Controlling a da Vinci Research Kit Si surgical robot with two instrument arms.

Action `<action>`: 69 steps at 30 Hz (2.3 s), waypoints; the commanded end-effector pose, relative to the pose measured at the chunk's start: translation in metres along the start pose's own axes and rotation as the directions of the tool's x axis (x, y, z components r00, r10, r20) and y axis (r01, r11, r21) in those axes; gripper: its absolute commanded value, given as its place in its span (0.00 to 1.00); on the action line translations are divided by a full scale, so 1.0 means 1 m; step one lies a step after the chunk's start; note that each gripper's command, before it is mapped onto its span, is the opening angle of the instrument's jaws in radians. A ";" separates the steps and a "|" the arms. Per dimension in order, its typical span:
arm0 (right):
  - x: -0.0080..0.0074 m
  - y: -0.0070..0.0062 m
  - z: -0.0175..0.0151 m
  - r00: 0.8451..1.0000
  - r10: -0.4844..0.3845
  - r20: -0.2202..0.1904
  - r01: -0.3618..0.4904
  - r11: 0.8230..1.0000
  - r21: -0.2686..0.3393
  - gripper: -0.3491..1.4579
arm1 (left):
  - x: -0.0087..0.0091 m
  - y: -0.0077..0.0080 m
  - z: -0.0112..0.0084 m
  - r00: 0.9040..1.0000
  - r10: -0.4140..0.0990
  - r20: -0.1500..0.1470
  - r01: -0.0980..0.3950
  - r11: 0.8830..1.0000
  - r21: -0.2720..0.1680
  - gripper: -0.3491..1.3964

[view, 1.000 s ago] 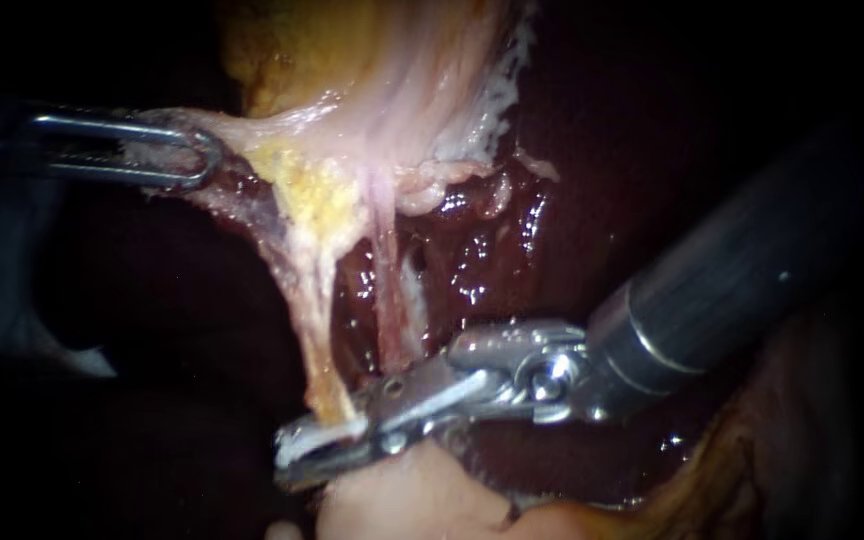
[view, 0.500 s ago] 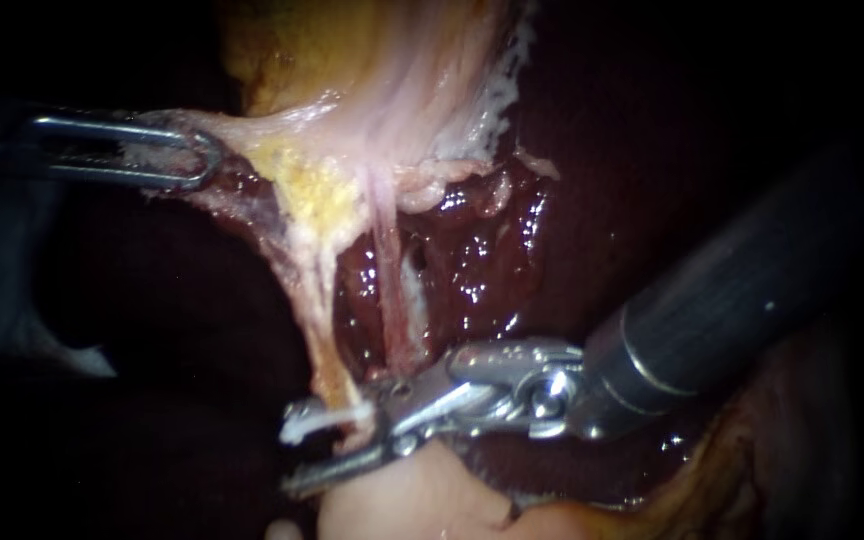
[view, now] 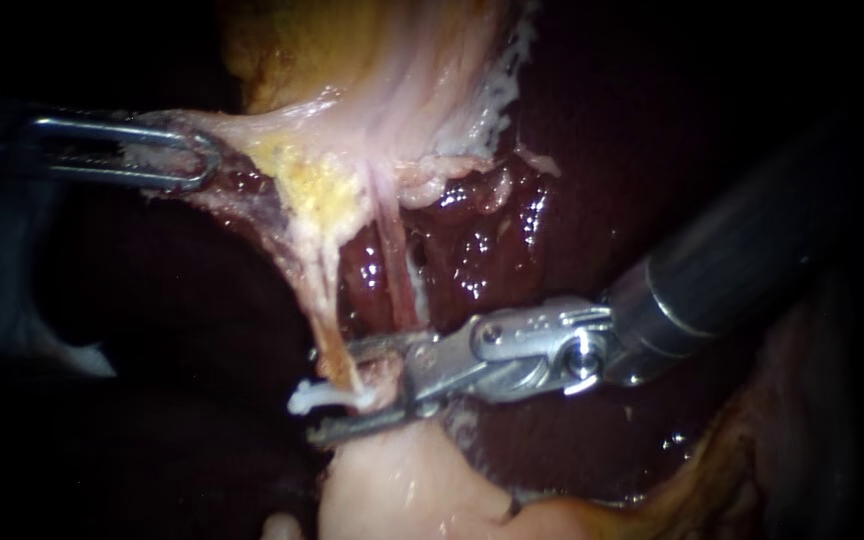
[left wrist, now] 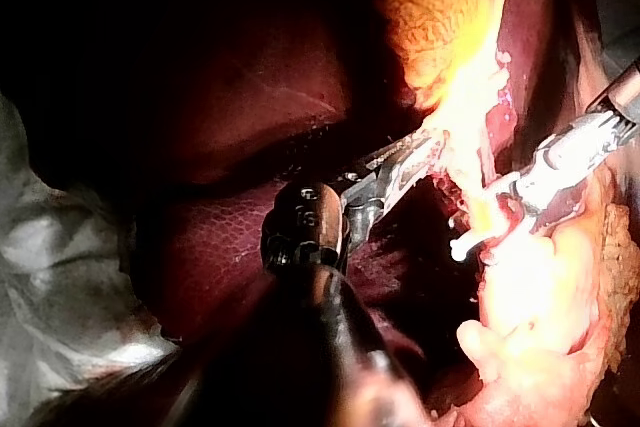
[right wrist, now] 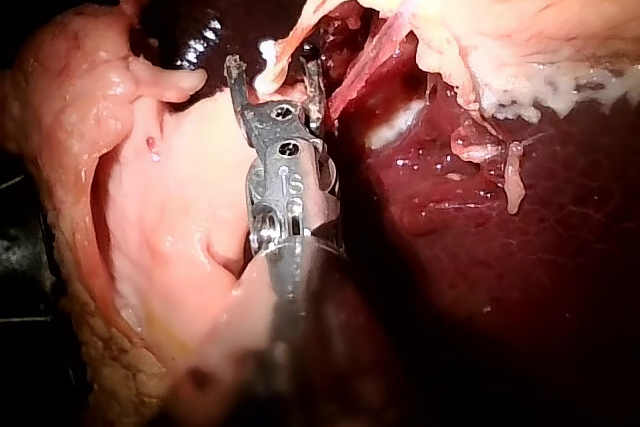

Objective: Going back first clip left tube

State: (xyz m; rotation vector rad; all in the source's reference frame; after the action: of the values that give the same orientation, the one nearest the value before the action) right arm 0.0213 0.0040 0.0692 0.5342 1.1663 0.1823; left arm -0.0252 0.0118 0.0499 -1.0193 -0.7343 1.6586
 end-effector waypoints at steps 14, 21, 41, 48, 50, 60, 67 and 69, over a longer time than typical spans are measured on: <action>0.0023 -0.0012 -0.0081 0.992 -0.123 -0.008 0.123 0.992 0.001 0.47 | -0.0001 0.0000 0.0000 1.000 0.001 0.000 -0.001 1.000 0.001 0.00; 0.0034 -0.0017 -0.0129 0.987 -0.158 0.006 0.158 0.985 -0.067 0.47 | -0.0002 -0.0001 0.0001 1.000 0.001 0.000 -0.001 1.000 0.001 0.00; 0.0021 -0.0011 -0.0186 0.982 -0.188 0.012 0.188 0.980 -0.066 0.47 | -0.0002 -0.0002 0.0001 1.000 0.002 0.000 -0.002 1.000 0.001 0.00; 0.0020 -0.0006 -0.0196 0.981 -0.191 0.013 0.192 0.979 -0.068 0.47 | -0.0004 -0.0003 0.0005 1.000 0.003 -0.002 -0.003 1.000 0.003 0.00; 0.0020 -0.0006 -0.0198 0.982 -0.191 0.014 0.191 0.979 -0.070 0.47 | -0.0005 -0.0004 0.0008 1.000 0.004 -0.004 -0.004 1.000 0.004 0.00; 0.0020 -0.0006 -0.0205 0.982 -0.190 0.014 0.190 0.979 -0.073 0.47 | -0.0012 -0.0015 0.0048 1.000 0.012 -0.014 -0.011 1.000 0.015 0.00; 0.0020 -0.0006 -0.0205 0.982 -0.189 0.014 0.190 0.979 -0.073 0.47 | -0.0017 -0.0023 0.0074 1.000 0.019 -0.012 -0.019 1.000 0.005 0.00; 0.0020 -0.0006 -0.0206 0.982 -0.189 0.014 0.190 0.979 -0.073 0.47 | -0.0017 -0.0024 0.0078 1.000 0.021 -0.012 -0.021 1.000 0.004 0.00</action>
State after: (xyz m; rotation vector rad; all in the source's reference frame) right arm 0.0034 0.0106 0.0614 0.3553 1.1915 0.0590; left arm -0.0310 0.0109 0.0560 -1.0382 -0.7161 1.6703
